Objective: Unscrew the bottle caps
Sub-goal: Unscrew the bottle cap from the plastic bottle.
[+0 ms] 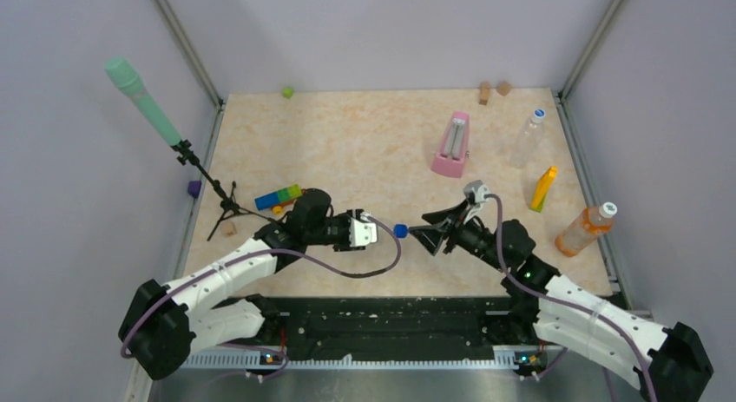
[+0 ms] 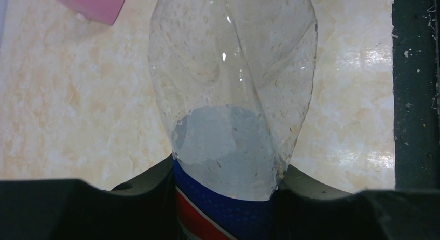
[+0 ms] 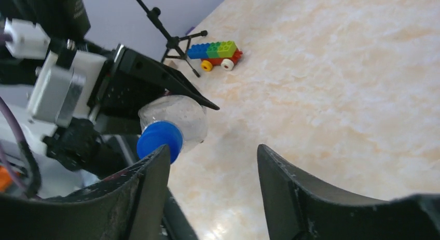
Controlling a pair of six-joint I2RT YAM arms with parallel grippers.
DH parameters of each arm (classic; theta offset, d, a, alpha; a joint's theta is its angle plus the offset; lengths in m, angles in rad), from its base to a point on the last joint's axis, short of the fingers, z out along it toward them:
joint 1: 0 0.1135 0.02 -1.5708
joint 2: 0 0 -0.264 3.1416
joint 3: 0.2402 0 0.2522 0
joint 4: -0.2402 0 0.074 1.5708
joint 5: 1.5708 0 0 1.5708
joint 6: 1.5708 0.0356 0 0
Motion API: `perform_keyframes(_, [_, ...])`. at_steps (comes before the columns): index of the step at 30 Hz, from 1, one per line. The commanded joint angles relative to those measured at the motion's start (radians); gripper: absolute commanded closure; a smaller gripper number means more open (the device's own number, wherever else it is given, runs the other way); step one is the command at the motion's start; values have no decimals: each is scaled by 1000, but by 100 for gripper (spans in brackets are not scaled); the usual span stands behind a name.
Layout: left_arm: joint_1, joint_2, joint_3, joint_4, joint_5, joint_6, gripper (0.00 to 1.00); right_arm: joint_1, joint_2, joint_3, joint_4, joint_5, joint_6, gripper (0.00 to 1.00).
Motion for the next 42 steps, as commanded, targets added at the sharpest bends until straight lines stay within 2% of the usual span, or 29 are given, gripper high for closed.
perform_keyframes(1, [-34,-31,-20,75,-65,41,100,-9,-3,29,-38,93,442,42])
perform_keyframes(3, [-59,-25,-20,85,-119,51,100,-9,26,32,-19,61,577,42])
perform_keyframes(6, [-89,-16,-16,85,-194,62,100,-9,82,12,98,-25,717,42])
perform_keyframes(10, [-105,-13,-14,93,-250,64,100,-9,144,6,199,-100,798,42])
perform_keyframes(13, [-110,-10,-11,93,-263,64,100,-9,155,12,182,-108,801,42])
perform_keyframes(18, [-112,-2,-9,90,-277,62,100,-9,118,-6,133,-75,793,55])
perform_keyframes(24, [-114,-2,-7,84,-266,59,100,-9,80,-5,81,-56,770,58])
perform_keyframes(29, [-114,5,1,79,-264,56,100,-8,84,3,55,-70,727,69])
perform_keyframes(31, [-114,8,6,73,-253,51,100,-9,90,8,62,-91,687,80])
perform_keyframes(33, [-113,10,12,67,-241,35,100,-8,101,20,70,-138,609,85])
perform_keyframes(35, [-112,12,24,46,-224,-8,100,-7,124,52,35,-202,454,100])
perform_keyframes(38, [-109,12,20,55,-178,-32,100,-7,134,72,-35,-190,196,100])
perform_keyframes(40, [-102,11,22,56,-143,-43,100,-7,132,55,-13,-185,56,100])
perform_keyframes(42, [-94,7,20,57,-104,-46,100,-7,130,23,60,-255,-88,100])
